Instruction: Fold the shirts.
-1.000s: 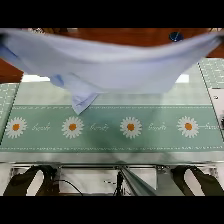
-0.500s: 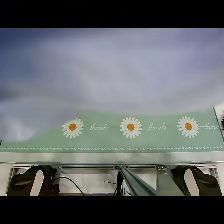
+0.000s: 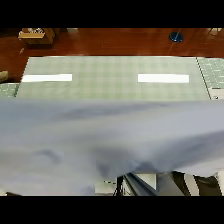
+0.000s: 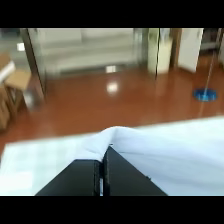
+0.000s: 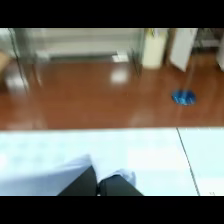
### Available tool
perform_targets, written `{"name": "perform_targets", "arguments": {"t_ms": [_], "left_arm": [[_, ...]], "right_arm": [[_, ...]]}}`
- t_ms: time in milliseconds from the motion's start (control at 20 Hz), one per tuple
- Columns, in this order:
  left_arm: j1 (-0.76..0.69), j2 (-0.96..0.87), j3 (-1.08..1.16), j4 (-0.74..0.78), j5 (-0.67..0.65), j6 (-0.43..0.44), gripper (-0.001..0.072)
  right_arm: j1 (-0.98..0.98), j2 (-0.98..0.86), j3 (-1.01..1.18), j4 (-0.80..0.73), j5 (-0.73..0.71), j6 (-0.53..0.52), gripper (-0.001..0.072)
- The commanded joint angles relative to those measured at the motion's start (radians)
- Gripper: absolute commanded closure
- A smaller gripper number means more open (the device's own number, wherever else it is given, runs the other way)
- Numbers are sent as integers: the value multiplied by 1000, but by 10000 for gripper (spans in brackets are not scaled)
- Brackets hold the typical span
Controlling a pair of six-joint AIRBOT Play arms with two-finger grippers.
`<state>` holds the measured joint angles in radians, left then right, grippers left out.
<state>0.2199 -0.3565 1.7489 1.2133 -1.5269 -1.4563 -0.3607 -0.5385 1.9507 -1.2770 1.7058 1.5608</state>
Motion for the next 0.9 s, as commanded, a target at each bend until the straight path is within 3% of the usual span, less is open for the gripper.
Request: {"name": "perform_targets", "arguments": {"t_ms": [0,150,300,500,600,850], "left_arm": [[0,-55,-50,10,-256,-22,688],[0,-85,-255,10,-280,-5,688],[0,-93,-513,-8,-152,8,688],[-3,-187,-779,-214,165,20,687],[-32,-299,-835,-309,348,85,687],[-125,-650,-797,-313,608,199,687]], "right_arm": [[0,-30,-40,-82,150,-32,685],[0,-71,-251,-71,149,-69,685],[1,-158,-533,-76,83,-110,685],[28,-359,-667,-1,-202,-116,685],[90,-479,-667,62,-366,-156,685],[204,-718,-667,69,-703,-159,685]]}}
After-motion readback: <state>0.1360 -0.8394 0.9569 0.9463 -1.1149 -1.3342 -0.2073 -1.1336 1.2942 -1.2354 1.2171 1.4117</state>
